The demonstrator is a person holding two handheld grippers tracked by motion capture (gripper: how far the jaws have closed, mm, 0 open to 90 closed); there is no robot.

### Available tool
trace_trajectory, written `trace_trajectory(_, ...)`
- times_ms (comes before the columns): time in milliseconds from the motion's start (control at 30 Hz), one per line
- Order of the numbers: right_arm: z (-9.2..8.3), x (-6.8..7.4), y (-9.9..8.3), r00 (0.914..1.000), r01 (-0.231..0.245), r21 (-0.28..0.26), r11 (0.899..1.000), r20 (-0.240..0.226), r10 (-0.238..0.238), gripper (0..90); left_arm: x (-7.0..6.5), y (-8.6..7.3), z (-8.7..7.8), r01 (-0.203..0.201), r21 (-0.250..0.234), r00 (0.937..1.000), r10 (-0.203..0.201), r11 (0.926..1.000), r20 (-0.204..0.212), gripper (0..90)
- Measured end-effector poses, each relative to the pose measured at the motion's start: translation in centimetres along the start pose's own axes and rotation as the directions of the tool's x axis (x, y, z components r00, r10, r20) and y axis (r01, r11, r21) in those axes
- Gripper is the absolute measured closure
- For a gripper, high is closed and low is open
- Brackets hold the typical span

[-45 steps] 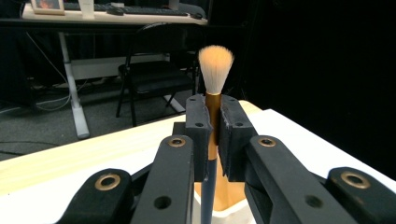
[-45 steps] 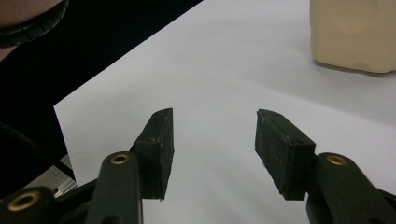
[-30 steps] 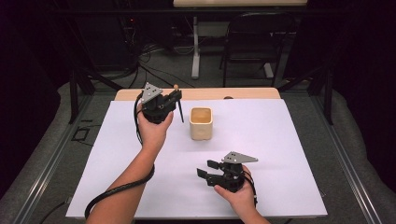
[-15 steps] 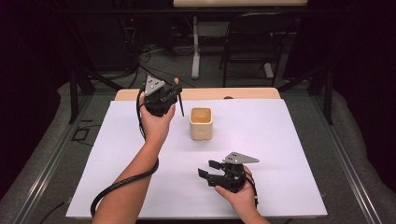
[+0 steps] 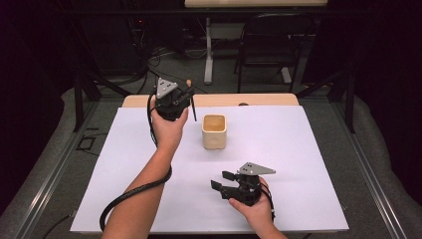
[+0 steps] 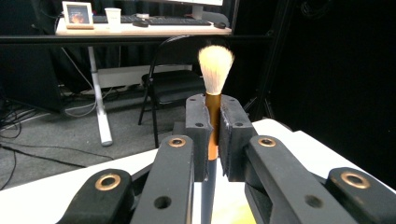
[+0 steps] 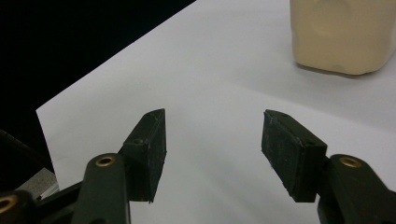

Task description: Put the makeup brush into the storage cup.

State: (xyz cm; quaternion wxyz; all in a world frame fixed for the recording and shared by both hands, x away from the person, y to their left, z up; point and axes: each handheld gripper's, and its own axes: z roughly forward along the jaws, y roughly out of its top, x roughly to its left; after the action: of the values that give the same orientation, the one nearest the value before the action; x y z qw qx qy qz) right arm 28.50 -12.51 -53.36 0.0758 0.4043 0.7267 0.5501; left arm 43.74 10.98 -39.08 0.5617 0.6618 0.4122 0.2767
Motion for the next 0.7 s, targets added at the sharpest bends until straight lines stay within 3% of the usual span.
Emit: trace_trajectory(700, -0.1, 0.0, 0.0, 1.0000, -0.004, 0.004, 1.000, 0.006, 0.004, 40.1, -2.0, 0.0, 0.7, 0.000, -0.007, 0.9983, 0.000, 1.0000, 0.058, 83.7)
